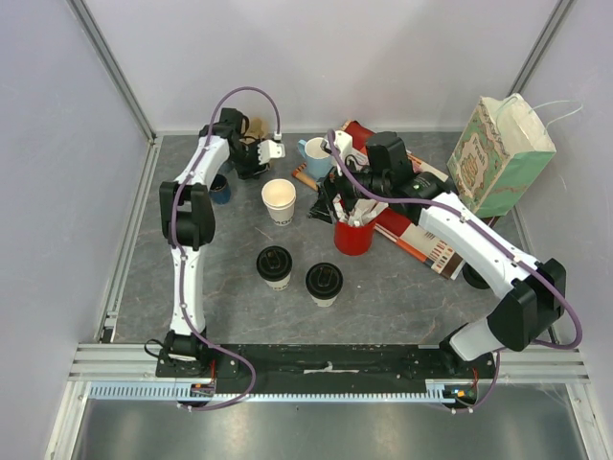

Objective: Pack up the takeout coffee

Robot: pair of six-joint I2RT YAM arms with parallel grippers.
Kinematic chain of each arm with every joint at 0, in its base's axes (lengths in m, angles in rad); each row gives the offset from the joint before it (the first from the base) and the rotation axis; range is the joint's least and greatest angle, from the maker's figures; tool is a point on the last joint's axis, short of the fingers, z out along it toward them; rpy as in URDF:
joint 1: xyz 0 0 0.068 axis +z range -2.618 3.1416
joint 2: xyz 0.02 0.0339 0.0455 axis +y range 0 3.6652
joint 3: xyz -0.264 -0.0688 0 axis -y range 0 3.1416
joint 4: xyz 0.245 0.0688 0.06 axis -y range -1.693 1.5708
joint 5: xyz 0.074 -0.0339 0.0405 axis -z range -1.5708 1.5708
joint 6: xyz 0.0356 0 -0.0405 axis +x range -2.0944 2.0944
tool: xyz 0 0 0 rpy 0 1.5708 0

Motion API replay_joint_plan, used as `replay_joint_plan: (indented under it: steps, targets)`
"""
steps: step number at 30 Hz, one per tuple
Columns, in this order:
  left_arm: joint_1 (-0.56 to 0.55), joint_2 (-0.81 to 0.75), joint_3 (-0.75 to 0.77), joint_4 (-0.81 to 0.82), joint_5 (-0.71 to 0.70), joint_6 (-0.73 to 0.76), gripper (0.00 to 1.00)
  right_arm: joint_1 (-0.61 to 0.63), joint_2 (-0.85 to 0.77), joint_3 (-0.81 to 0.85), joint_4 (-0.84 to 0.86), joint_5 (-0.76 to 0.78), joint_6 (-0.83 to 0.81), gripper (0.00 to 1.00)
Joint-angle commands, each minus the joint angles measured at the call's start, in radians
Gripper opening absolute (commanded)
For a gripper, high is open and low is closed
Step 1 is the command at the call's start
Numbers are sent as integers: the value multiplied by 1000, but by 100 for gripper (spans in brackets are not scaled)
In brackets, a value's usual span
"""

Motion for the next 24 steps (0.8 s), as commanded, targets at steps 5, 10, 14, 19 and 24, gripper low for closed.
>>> replay_joint_plan:
  steps: [5,10,14,19,24]
  targets:
    - [-17,75,53,70,-90,19,51,-5,13,39,28,-35,12,95]
    - [-15,66,47,68,-93,40,15,-5,9,37,28,-33,13,95]
    - [-17,18,41,67,-52,19,2,-5,3,36,31,-33,18,95]
    - [-15,-68,18,125,-18,-79,2,-5,-13,26,43,-37,27,95]
    - [6,-190,-5,179,55,-234,2,-5,-51,5,66,-14,58,95]
